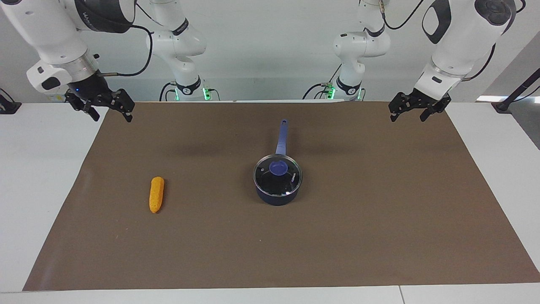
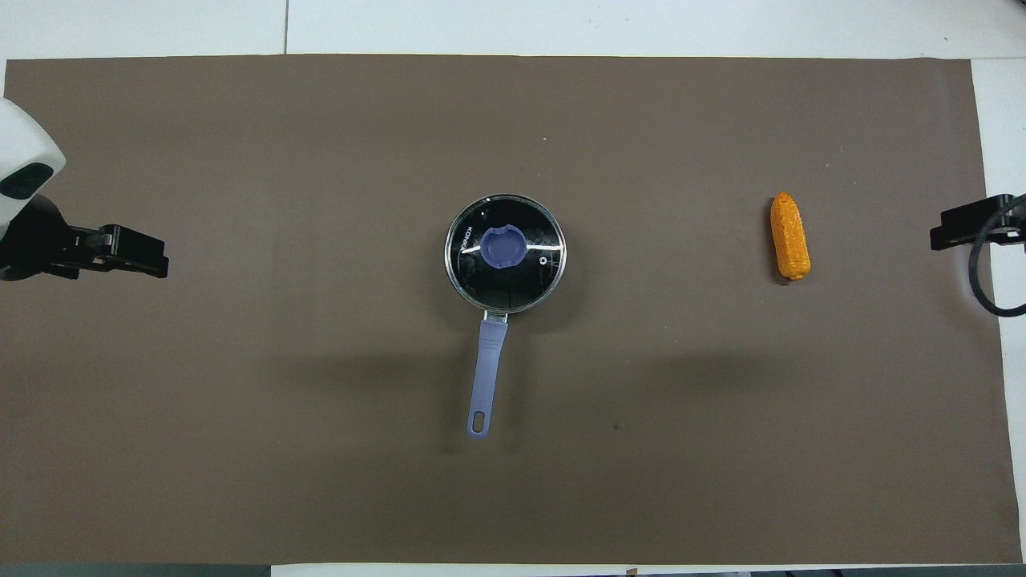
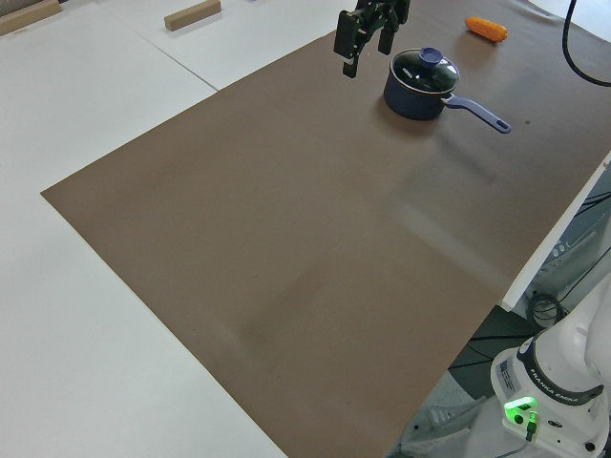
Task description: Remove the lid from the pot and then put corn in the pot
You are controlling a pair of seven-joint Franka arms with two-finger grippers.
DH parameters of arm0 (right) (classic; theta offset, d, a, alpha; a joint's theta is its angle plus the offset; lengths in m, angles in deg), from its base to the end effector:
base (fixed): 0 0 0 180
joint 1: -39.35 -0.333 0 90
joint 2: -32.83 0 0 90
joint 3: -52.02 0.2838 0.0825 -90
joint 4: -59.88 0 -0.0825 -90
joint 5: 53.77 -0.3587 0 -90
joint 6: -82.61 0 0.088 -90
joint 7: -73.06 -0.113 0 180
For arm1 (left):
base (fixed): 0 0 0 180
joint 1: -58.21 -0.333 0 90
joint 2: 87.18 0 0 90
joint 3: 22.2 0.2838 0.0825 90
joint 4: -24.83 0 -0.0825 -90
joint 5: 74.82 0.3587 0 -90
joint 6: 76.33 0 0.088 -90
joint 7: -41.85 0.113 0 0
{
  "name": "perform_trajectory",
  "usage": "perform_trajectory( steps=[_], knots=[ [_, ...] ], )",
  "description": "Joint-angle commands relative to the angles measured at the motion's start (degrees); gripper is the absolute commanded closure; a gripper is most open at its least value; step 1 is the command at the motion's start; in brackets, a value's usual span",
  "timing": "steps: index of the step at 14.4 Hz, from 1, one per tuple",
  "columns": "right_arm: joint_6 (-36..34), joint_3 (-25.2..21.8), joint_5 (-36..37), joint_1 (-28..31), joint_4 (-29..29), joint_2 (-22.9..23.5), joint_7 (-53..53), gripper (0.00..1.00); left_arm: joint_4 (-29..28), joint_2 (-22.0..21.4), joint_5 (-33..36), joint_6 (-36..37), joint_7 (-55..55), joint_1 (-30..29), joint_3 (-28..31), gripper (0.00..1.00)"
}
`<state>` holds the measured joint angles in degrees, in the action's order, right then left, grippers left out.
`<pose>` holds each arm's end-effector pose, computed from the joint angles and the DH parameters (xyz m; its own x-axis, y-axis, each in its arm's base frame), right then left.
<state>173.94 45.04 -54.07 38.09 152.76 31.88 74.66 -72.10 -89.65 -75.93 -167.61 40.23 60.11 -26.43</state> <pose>0.5233 -0.0523 0.5745 0.9974 -0.0719 -0.0104 -0.0720 -0.9974 -0.0075 0.5126 -0.0579 0.5567 0.9954 -0.0778 -0.0560 -0.0771 -0.9969 0.0146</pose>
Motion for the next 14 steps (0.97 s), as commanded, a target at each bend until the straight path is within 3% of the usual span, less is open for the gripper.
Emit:
perform_trajectory(
  steps=[1, 7, 10, 14],
  knots=[
    [-0.1, 0.47, -0.05, 0.55, 0.29, -0.19, 1.03, 0.0, -0.28, -0.61, 0.93, 0.31, 0.74, -0.06, 0.1, 0.0],
    [-0.19, 0.47, -0.22, 0.2, 0.2, -0.19, 1.03, 0.0, -1.16, -1.05, 0.76, -0.3, -0.05, -1.64, 0.27, 0.0],
    [1.74, 1.09, -0.84, -1.46, 2.55, -1.24, 1.56, 0.0, -0.64, 0.0, 0.67, -3.55, 0.04, 1.42, -0.16, 0.0],
    [19.73, 1.0, -1.19, -2.61, 14.41, -3.19, 3.23, 0.0, 3.48, 5.78, 0.06, -4.43, -8.74, 11.34, -0.25, 0.0]
  ],
)
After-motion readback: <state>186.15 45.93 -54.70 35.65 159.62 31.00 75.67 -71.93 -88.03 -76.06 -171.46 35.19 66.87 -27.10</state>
